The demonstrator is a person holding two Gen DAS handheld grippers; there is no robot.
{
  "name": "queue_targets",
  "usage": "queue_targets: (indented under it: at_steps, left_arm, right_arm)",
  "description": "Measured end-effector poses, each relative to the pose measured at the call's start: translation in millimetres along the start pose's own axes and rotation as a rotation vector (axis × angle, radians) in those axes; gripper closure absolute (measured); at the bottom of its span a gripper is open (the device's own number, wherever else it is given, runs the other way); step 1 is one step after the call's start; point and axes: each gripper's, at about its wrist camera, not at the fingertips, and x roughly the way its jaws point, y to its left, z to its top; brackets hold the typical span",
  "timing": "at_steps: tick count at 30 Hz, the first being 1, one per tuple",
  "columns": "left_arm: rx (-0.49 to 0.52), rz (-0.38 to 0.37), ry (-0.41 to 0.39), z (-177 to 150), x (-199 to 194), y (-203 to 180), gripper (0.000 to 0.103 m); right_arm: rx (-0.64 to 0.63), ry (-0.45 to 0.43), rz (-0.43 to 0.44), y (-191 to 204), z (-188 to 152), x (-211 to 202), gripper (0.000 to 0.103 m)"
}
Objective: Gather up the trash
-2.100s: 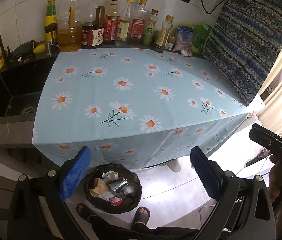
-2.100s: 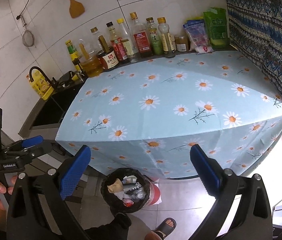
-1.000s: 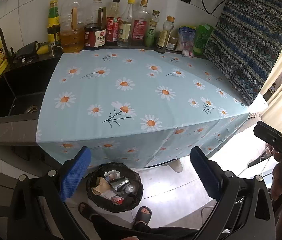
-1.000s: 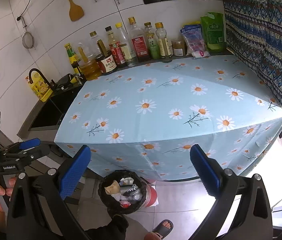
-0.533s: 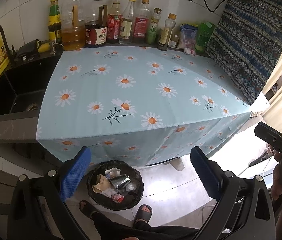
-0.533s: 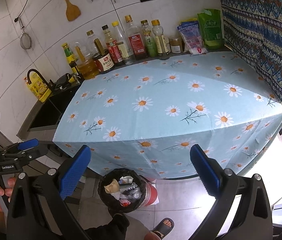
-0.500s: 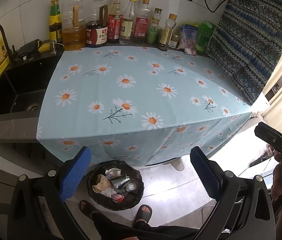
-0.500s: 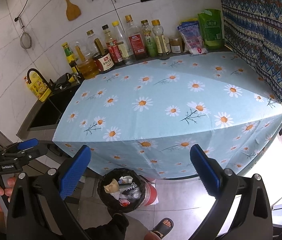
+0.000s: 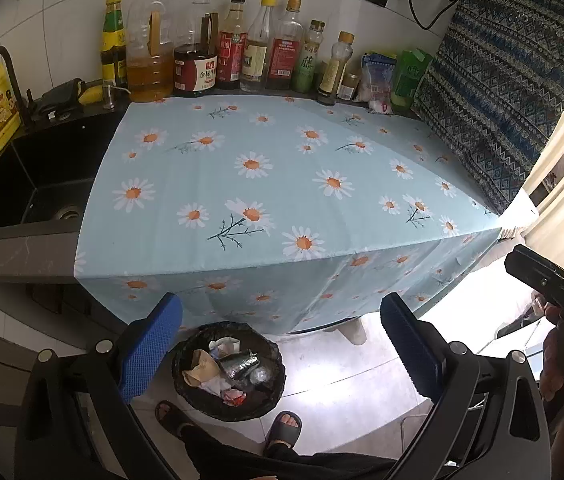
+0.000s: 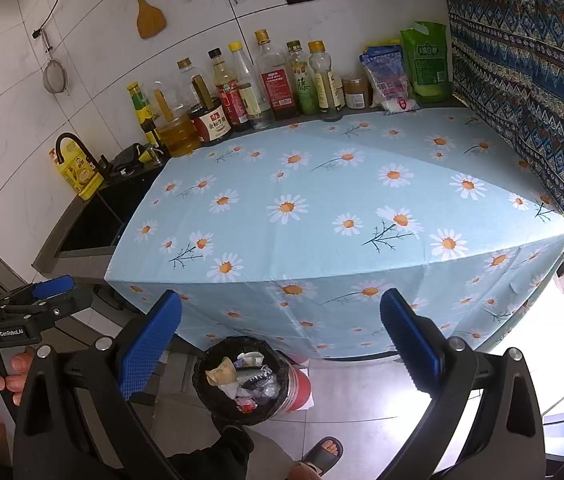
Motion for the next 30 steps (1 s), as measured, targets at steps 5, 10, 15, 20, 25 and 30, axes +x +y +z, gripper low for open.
queue_targets:
  at_steps: [5,10,15,20,25,30]
  left_arm:
    - [0.002,0.000,0.000,-1.3,0.2,-3.4,0.007]
    - [0.002,0.000,-0.002,-1.7,-0.9,-4.3,0.007]
    - [0.005,0.002,-0.011,-2.2,-1.5,-4.4,0.007]
    - [0.007,0.006,-0.014,-3.1,-3.2,-5.5,0.007]
    - [0.007,0.009,-0.012,-2.7,-3.9,-5.5,0.007]
    - [0.006,0.011,-0.014,-2.5,-6.0,-4.3,0.007]
  right_arm:
    - [-0.004,-0.001,-0.004,-2.2,0.2,-1.0,0.005]
    - [-0.003,-0.005,-0.004,-4.4,0.0,-2.8,0.005]
    - [-0.006,-0.007,-0.005,-3.9,-0.4,-3.4,0.005]
    - [-0.008,-0.008,-0.005,-4.5,0.2,-3.6,0.005]
    - [-0.008,-0.009,-0.003,-4.0,0.6,-4.5,0.005]
    - [-0.010,-0.010,-0.003,-2.7,0.7,-4.9,0.005]
